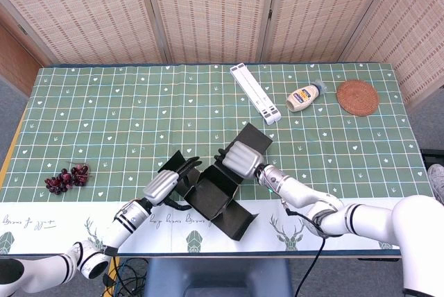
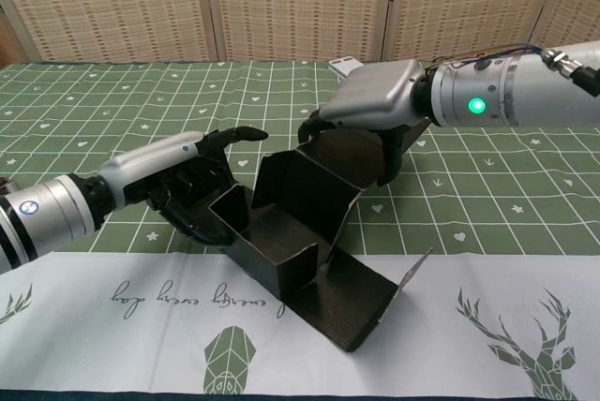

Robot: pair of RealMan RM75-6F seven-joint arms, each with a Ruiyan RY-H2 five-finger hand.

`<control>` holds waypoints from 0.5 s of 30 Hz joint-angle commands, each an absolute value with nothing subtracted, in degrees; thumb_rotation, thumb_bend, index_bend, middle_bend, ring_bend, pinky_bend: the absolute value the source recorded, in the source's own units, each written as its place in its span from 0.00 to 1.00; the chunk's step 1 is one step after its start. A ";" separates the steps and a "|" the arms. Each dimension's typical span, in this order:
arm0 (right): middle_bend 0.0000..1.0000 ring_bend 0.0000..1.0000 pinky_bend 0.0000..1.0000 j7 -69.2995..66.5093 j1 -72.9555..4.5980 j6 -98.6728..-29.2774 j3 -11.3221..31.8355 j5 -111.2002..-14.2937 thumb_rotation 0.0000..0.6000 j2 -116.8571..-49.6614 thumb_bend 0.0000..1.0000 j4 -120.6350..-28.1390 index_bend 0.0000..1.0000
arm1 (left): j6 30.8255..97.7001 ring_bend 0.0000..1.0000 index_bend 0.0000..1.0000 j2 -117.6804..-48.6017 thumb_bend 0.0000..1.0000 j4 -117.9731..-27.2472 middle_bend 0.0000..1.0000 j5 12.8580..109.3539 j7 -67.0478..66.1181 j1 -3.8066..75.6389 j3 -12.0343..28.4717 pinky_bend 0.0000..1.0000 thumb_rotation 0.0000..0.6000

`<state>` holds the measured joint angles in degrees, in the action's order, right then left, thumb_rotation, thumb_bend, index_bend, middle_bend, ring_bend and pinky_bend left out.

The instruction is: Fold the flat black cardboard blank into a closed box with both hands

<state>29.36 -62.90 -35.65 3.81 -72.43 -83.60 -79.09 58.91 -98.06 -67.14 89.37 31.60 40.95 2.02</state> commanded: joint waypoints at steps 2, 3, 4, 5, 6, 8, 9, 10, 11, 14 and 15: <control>0.43 0.83 1.00 29.15 -63.36 -35.74 3.38 -74.04 1.00 -82.96 0.33 -79.60 0.27 | 57.50 0.44 0.00 -97.01 0.06 -68.64 0.00 89.15 34.15 41.55 1.59 0.77 1.00; 0.43 0.83 1.00 29.04 -63.42 -35.78 3.30 -74.43 1.00 -82.84 0.33 -79.69 0.28 | 57.25 0.44 0.00 -96.79 0.06 -68.79 0.00 89.31 34.50 41.71 1.43 0.77 1.00; 0.44 0.83 1.00 29.05 -63.47 -35.87 3.22 -74.79 1.00 -82.78 0.33 -79.68 0.28 | 57.14 0.45 0.00 -96.69 0.06 -68.84 0.00 89.43 34.61 41.81 1.33 0.77 1.00; 0.44 0.83 1.00 29.04 -63.51 -35.93 3.12 -75.17 1.00 -82.71 0.33 -79.69 0.28 | 57.04 0.45 0.00 -96.63 0.06 -68.88 0.00 89.51 34.74 41.89 1.25 0.77 1.00; 0.44 0.83 1.00 28.96 -63.54 -35.98 2.98 -75.60 1.00 -82.65 0.33 -79.72 0.28 | 56.87 0.45 0.00 -96.57 0.06 -68.97 0.00 89.51 35.04 41.96 1.17 0.77 1.00; 0.44 0.83 1.00 28.73 -63.56 -36.10 2.83 -76.22 1.00 -82.57 0.33 -79.78 0.28 | 56.42 0.45 0.00 -96.44 0.06 -69.22 0.00 89.40 35.87 42.09 1.03 0.77 1.00; 0.44 0.83 1.00 28.66 -63.57 -36.24 2.74 -76.67 1.00 -82.51 0.33 -79.73 0.28 | 55.99 0.45 0.00 -96.32 0.06 -69.46 0.00 89.25 36.69 42.21 0.97 0.77 1.00; 0.44 0.83 1.00 28.59 -63.57 -36.34 2.69 -76.94 1.00 -82.49 0.33 -79.69 0.28 | 55.64 0.45 0.00 -96.20 0.06 -69.64 0.00 89.16 37.37 42.32 0.92 0.77 1.00; 0.44 0.83 1.00 28.45 -63.55 -36.41 2.65 -77.15 1.00 -82.47 0.33 -79.70 0.28 | 55.26 0.45 0.00 -96.07 0.06 -69.76 0.00 89.10 38.00 42.46 0.84 0.77 1.00; 0.44 0.83 1.00 28.42 -63.61 -36.68 2.43 -78.19 1.00 -82.28 0.33 -79.70 0.28 | 54.27 0.45 0.00 -95.70 0.06 -70.02 0.00 89.06 39.69 42.91 0.65 0.77 1.00; 0.44 0.83 1.00 28.45 -63.59 -36.83 2.36 -78.50 1.00 -82.21 0.33 -79.76 0.28 | 54.09 0.45 0.00 -95.59 0.06 -70.12 0.00 89.07 40.08 43.02 0.62 0.77 1.00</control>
